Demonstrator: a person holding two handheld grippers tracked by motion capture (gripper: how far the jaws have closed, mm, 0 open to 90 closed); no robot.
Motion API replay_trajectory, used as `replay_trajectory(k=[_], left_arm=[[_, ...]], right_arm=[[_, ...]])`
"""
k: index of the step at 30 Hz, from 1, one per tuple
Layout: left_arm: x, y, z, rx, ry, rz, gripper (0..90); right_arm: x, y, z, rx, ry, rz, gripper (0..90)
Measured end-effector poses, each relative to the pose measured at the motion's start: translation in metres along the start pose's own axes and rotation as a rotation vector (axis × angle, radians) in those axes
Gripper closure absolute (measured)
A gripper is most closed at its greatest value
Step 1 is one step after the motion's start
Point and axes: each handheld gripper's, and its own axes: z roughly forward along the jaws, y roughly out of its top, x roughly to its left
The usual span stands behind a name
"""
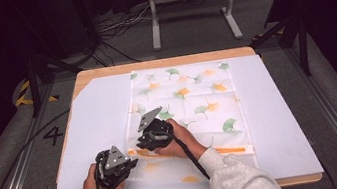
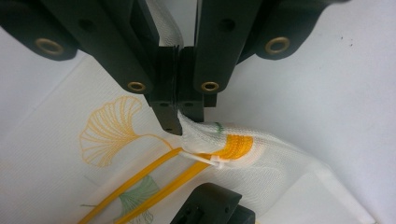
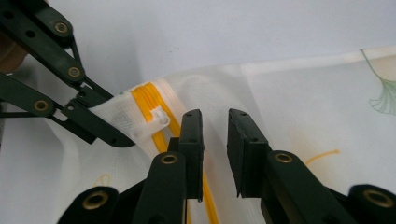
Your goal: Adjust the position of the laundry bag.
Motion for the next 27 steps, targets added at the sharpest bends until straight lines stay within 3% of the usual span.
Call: replay_trajectory(k=[2, 8, 11, 13, 19, 22, 24, 27], left_arm=[[0.0, 0.0, 0.0, -0.003, -0.001, -0.005, 88.2], [0.0, 0.0, 0.0, -0.004, 0.004, 0.001, 88.2], [0.0, 0.0, -0.001, -0.01, 0.0, 0.002, 88.2], [0.0, -0.001, -0.001, -0.005, -0.003, 0.005, 88.1], [0.002, -0.002, 0.0, -0.002, -0.014, 0.008, 88.1], [0.003, -0.002, -0.001, -0.008, -0.022, 0.008, 88.2], [0.003, -0.002, -0.001, -0.008, -0.025, 0.009, 88.2], [0.004, -0.003, -0.001, -0.01, -0.025, 0.009, 88.2]], right_arm=[[0.002, 0.0, 0.0, 0.013, -0.007, -0.031, 75.6], [0.009, 0.004, -0.006, -0.015, 0.081, -0.09, 74.7], [0.01, 0.004, -0.001, 0.029, 0.12, -0.11, 71.3], [0.01, 0.003, 0.004, 0.061, 0.11, -0.133, 69.1], [0.002, 0.005, 0.011, 0.063, 0.167, -0.173, 66.3], [-0.004, 0.004, 0.012, 0.062, 0.246, -0.183, 78.9], [-0.004, 0.004, 0.012, 0.062, 0.26, -0.192, 81.2], [-0.002, 0.005, 0.013, 0.066, 0.244, -0.203, 85.3]])
